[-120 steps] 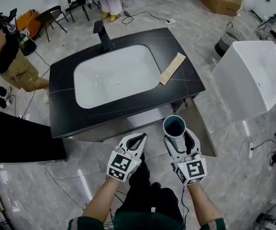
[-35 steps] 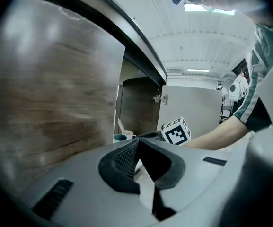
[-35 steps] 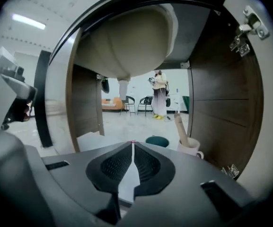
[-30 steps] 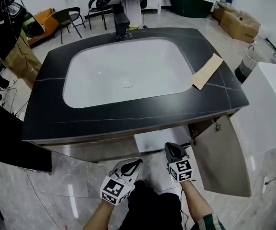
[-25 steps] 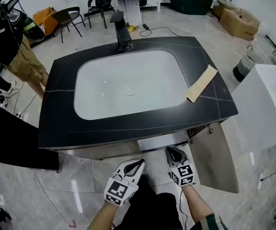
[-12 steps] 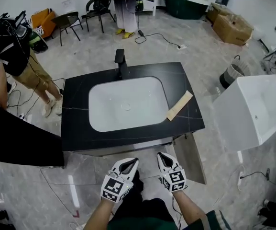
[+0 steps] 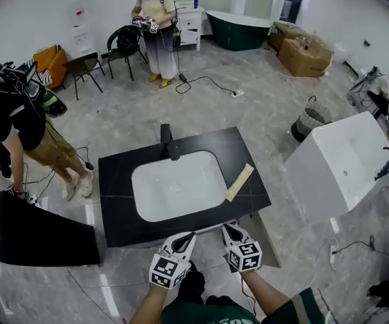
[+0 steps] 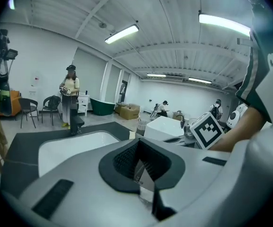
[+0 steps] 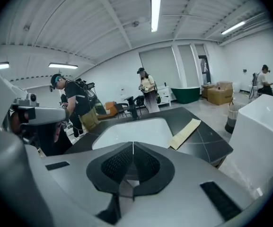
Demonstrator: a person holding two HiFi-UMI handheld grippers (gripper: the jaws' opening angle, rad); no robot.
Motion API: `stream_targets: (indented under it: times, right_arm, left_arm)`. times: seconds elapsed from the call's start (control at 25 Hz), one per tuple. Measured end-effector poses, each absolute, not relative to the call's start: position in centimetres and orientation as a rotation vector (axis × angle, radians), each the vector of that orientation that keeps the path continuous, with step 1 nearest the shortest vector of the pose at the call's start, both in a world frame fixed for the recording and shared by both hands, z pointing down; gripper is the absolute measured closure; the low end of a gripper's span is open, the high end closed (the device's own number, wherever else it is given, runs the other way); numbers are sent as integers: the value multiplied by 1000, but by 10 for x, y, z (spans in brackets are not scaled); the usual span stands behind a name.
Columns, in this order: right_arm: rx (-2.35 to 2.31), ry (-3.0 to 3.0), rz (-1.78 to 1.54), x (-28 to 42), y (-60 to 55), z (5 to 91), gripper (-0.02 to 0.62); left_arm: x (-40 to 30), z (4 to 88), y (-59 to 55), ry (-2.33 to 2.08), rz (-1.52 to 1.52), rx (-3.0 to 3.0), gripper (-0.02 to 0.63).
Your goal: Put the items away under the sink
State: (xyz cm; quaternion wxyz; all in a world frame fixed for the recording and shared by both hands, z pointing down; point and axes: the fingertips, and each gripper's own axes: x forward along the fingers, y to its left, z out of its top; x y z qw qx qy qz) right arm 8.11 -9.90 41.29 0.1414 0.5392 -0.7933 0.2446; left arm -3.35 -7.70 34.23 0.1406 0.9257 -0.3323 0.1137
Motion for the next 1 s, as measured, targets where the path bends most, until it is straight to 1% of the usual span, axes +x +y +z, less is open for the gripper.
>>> stream_targets:
  times: [0.24,0.36,0.52,0.72,0.76,0.8,0.84,1.0]
  right_arm:
    - [1646,-2310,649,75,-157,373,554]
    - [1707,-2250,651,87,-179,368,554]
    - [1770,-2237,679,107,-213,369,552]
    - [1787,-2150,703,136,-244,402,547]
    - [1809,-2109,710,145,-250,411,520]
    - [1831,-2067,724,154,-256,421,460]
    - [1848,-2025,739,163,-262,431,430]
    - [1885,-1872,814,196,-284,474,410]
  left_arm:
    - [-39,319,-122,-906,348,2753,597]
    - [-36,316,-139,-899,331,2743,597]
    - [-29,317,-166,-884,330,2732,597]
    - [-20,327,-187,-874,341,2699,597]
    - [-19,330,-192,-874,349,2688,597]
    - [-19,334,-196,-874,357,2677,597]
    - [-18,336,-201,-875,365,2669,597]
    - [-14,348,-222,-884,409,2653,597]
